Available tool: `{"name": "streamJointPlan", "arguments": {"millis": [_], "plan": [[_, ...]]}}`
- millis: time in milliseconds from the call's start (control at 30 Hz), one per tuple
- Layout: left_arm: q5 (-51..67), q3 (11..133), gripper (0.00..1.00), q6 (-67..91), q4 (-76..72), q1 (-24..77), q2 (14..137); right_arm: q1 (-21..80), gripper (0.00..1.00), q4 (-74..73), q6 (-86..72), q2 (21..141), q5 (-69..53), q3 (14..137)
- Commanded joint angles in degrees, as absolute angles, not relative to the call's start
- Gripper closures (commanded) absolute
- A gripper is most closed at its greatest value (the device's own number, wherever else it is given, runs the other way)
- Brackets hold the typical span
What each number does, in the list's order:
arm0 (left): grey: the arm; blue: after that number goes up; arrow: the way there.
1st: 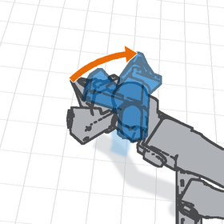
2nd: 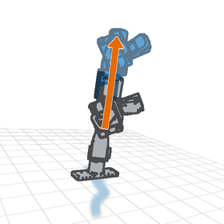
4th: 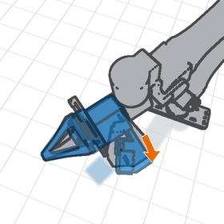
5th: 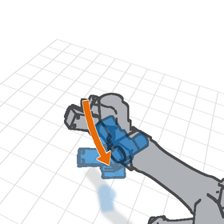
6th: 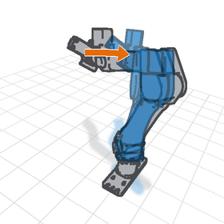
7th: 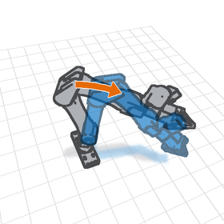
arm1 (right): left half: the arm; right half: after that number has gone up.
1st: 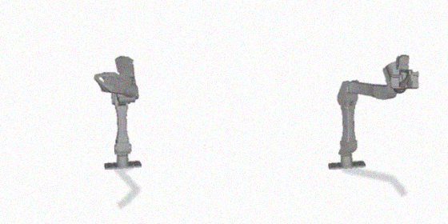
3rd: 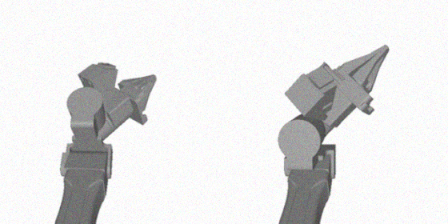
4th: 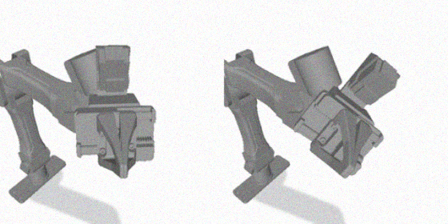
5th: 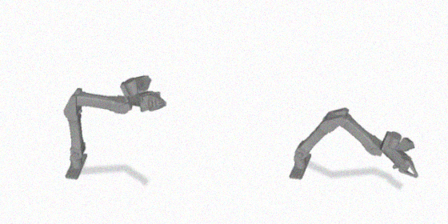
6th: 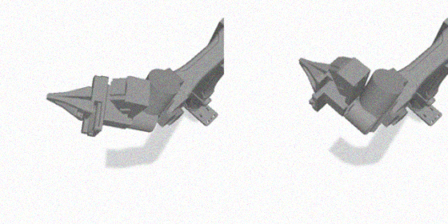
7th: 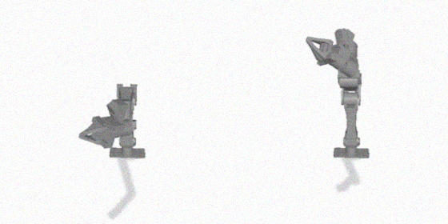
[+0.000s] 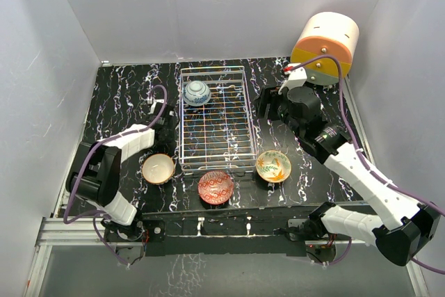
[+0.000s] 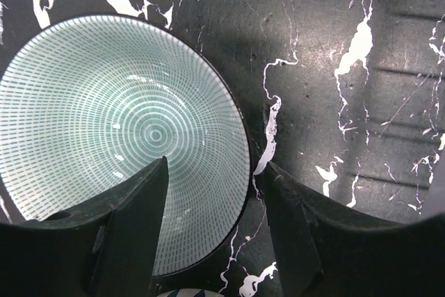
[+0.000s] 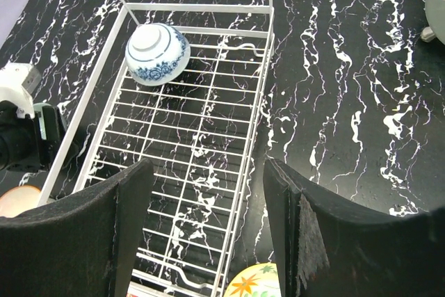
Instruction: Load the bowls into the dish rack
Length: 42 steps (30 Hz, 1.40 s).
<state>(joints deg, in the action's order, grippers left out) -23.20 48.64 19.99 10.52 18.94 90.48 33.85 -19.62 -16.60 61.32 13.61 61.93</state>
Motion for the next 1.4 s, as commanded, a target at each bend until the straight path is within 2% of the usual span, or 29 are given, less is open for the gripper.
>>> {"name": "streamJointPlan", "arguments": {"millis": [0, 133, 333, 500, 867, 933, 1067, 1367], "plan": [[-30.0, 53.0, 0.46, 18.5, 15.8, 21.0, 91.4, 33.2, 0.34, -16.7, -16.6, 59.9, 14.8, 61.4], [-32.3, 55.5, 0.48, 17.1, 17.0, 22.2, 92.1, 33.0, 0.34, -16.3, -16.8, 59.8, 14.7, 61.0], [-32.0, 55.9, 0.71, 15.7, 15.1, 22.2, 93.4, 32.7, 0.34, -16.3, -16.8, 59.5, 14.5, 61.0], [-31.9, 55.6, 0.66, 15.5, 14.9, 22.1, 95.2, 32.3, 0.34, -16.3, -16.7, 58.8, 14.5, 61.1], [-31.9, 56.0, 0.71, 15.5, 15.0, 22.3, 92.7, 32.1, 0.34, -16.3, -17.1, 59.1, 14.2, 60.7], [-32.0, 56.0, 0.77, 15.3, 15.0, 22.3, 92.6, 32.0, 0.34, -16.3, -17.3, 59.2, 14.0, 60.7], [-31.7, 55.8, 0.99, 15.4, 15.1, 22.3, 93.9, 32.0, 0.34, -16.3, -17.3, 59.1, 14.0, 60.7], [-34.5, 57.8, 1.00, 15.3, 18.3, 22.4, 89.2, 31.6, 0.34, -16.3, -16.8, 58.6, 14.5, 61.0]]}}
